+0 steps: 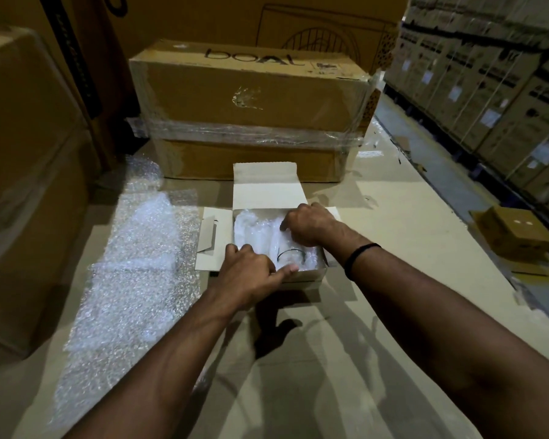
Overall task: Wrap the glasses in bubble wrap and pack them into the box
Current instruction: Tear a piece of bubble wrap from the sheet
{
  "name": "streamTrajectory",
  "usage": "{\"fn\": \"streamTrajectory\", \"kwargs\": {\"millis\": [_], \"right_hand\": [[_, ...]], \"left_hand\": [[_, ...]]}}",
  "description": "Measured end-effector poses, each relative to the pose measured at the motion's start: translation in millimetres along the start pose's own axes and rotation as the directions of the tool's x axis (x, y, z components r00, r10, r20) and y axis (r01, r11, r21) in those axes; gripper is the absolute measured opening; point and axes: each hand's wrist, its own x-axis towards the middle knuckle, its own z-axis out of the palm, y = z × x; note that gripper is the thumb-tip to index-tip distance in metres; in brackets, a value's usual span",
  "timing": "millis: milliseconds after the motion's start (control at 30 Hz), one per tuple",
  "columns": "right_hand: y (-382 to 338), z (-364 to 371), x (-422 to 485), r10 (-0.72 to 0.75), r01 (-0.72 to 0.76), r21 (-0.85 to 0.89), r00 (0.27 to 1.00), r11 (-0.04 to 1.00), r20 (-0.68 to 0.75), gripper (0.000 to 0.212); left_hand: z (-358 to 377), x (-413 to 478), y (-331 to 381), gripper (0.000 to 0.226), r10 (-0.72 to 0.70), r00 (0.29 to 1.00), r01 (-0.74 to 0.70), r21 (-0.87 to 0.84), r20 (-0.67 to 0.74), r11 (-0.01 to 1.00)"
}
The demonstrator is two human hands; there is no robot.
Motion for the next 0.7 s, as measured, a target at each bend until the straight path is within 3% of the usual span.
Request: {"fn": "streamTrajectory", "kwargs": {"millis": [167,233,300,467,533,600,667,700], "right_hand": [[2.1,-13.7,3.9,-0.062,0.063,-0.027,0.998,0.998,0.009,0.041],[0.4,-18.4,2.3,-0.127,0.128,0.017,0.991,0.992,-0.029,0.044],[-4.4,-19.7,-0.2,-0.185,0.184,0.038,0.982,0.982,0.025,0.046],[-18.6,-11.2,8.4,-0.125,0.128,0.000,0.967,0.992,0.221,0.037],[-19.1,-15.0,12.3,-0.088,0.074,0.061,0.957,0.995,0.275,0.041],[-11.1,-18.7,10.0,-0.087,0.052,0.149,0.968,0.987,0.237,0.043],[3.8,-23.0,3.4,-0.044,0.021,0.191,0.992,0.981,0.117,0.044],[12.8,-24.5,-0.2,-0.019,0.005,0.181,0.997,0.984,0.073,0.042]], "left_hand": [[-9.7,7.2,7.4,0.087,-0.034,0.989,0.030,0.036,0.143,0.999],[-14.4,2.4,3.8,0.084,-0.011,0.999,0.010,0.004,0.052,1.000],[-14.7,-3.0,-0.3,0.079,0.037,0.996,-0.040,-0.034,-0.086,0.999],[-7.8,-3.1,10.4,0.094,-0.007,0.988,0.007,-0.002,0.157,1.000],[-12.2,-2.5,14.3,0.086,-0.029,0.979,0.035,-0.026,0.202,0.999],[-16.2,-4.2,6.9,0.069,-0.051,0.969,0.097,-0.182,0.240,0.978],[-19.1,-2.7,-10.2,0.051,-0.058,0.994,0.079,-0.243,0.092,0.967],[-19.0,1.0,-20.1,0.042,-0.056,0.998,0.051,-0.170,-0.025,0.984]]}}
